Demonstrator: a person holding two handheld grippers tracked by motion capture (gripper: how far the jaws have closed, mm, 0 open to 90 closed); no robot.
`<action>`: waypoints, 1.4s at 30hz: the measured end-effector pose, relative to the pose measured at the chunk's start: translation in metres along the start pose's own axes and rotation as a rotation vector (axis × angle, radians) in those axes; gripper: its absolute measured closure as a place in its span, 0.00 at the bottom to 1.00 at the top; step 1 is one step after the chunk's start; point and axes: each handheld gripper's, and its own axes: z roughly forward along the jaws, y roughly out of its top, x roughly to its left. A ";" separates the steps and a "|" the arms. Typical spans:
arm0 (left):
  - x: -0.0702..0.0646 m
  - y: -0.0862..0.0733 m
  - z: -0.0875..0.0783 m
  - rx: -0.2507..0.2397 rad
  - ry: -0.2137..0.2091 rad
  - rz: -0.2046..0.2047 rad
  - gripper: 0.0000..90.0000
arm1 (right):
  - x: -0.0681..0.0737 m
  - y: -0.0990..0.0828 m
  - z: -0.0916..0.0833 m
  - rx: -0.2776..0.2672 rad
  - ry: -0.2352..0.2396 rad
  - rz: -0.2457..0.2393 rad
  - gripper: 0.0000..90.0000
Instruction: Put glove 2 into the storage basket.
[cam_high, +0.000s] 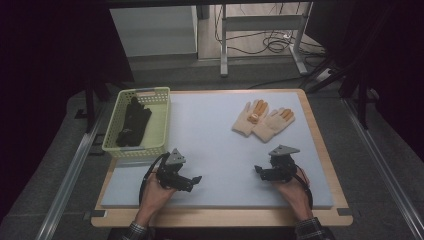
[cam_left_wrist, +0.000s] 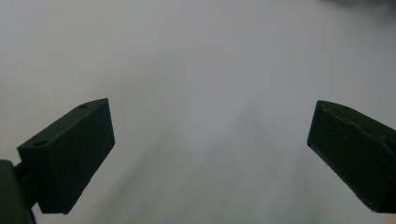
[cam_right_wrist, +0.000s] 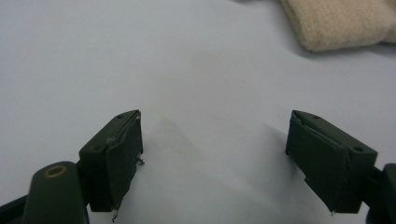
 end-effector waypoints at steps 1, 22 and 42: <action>0.001 -0.004 0.001 0.009 0.003 -0.007 0.01 | 0.000 0.000 0.000 0.000 0.001 0.001 0.20; 0.011 -0.028 0.001 0.065 0.055 -0.060 0.02 | -0.004 0.005 -0.002 0.008 -0.018 0.023 0.22; 0.011 -0.028 0.001 0.062 0.059 -0.055 0.02 | -0.070 0.048 0.003 -0.030 -0.084 0.089 0.44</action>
